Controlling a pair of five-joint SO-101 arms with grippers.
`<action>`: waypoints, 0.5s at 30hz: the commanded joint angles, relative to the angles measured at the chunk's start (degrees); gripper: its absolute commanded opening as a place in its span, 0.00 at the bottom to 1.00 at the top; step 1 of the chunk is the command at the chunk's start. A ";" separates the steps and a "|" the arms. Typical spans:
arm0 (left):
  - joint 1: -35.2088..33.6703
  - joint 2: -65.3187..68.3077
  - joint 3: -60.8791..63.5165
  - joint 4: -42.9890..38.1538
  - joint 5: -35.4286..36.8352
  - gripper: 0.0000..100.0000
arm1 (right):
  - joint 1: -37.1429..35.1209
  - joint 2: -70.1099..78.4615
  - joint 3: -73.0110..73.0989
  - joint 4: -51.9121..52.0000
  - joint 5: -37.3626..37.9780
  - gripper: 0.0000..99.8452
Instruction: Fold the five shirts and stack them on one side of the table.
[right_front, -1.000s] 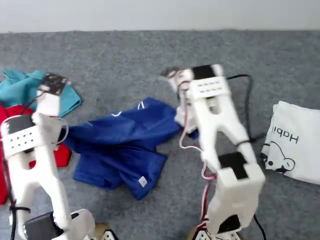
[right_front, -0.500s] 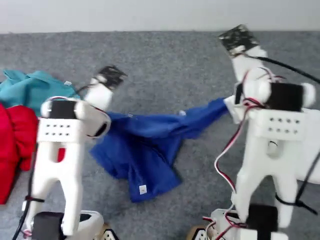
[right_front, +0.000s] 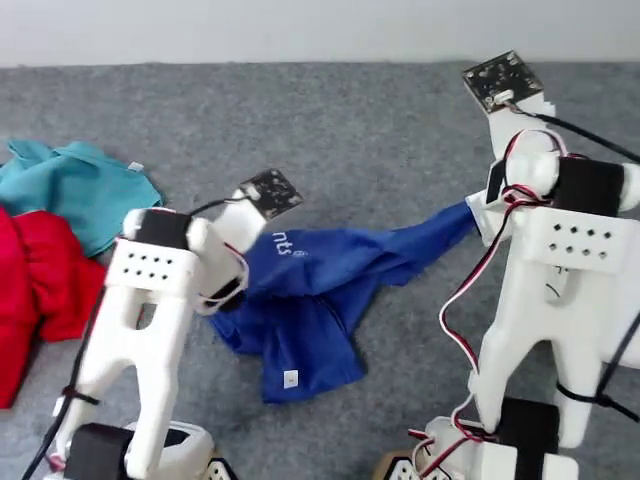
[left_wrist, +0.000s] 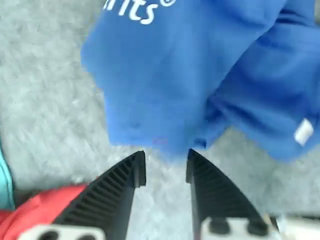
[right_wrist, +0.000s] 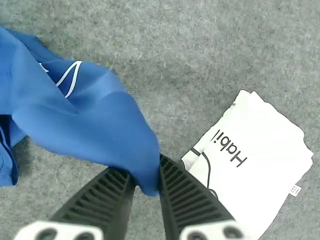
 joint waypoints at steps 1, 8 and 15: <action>-2.73 -3.34 -6.90 5.36 -2.90 0.15 | 0.66 -0.13 -2.11 0.22 0.18 0.01; 0.97 -3.43 -4.26 1.32 -3.16 0.17 | 0.57 0.31 -2.11 0.31 0.18 0.01; 4.22 -0.79 7.43 -9.67 -3.08 0.18 | 0.66 0.31 -2.11 0.84 0.18 0.01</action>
